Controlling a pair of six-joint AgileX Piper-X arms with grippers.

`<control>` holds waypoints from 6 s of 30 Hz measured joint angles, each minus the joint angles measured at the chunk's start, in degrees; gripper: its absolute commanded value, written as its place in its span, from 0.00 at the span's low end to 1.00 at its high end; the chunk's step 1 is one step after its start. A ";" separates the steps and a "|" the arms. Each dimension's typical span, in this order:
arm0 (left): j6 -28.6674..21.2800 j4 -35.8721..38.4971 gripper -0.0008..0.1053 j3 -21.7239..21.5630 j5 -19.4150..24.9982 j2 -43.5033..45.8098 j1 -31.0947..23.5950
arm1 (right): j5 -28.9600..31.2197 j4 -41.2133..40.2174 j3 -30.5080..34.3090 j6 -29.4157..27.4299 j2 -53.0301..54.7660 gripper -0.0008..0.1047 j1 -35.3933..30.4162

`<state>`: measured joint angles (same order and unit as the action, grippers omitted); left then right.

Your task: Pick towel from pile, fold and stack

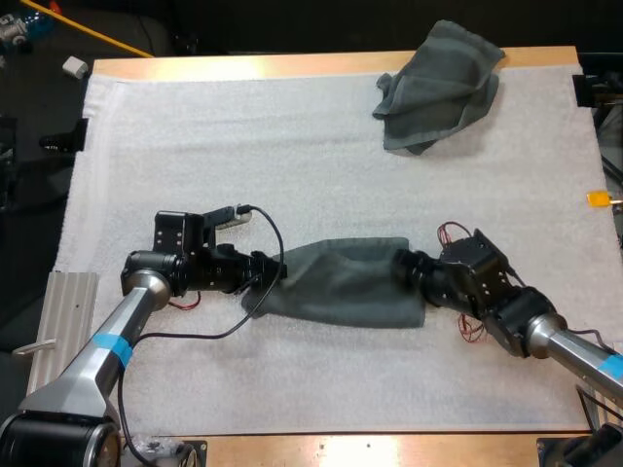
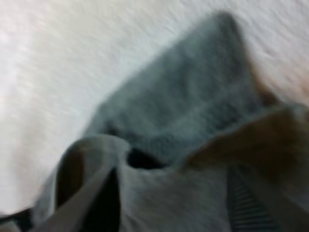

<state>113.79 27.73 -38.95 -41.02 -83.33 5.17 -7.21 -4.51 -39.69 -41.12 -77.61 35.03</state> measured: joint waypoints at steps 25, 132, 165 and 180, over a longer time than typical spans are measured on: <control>-2.74 7.31 0.54 -4.21 -5.25 11.38 0.00 | 0.54 -0.27 0.00 -13.20 10.17 0.51 -0.13; -8.30 45.38 0.54 -4.23 2.12 57.70 0.89 | -17.17 -5.64 -3.91 -16.02 2.02 0.01 -7.83; -8.30 45.38 0.53 -4.23 1.88 57.70 0.89 | 21.55 -48.95 -20.67 -43.67 6.30 0.01 -5.59; -8.30 45.55 0.53 -4.23 1.74 57.70 0.89 | -0.42 -32.26 -20.67 -22.39 -7.13 0.01 4.84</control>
<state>105.49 73.27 -43.18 -39.28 -25.62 6.06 -7.64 -36.77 -60.36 -63.52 -84.74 39.88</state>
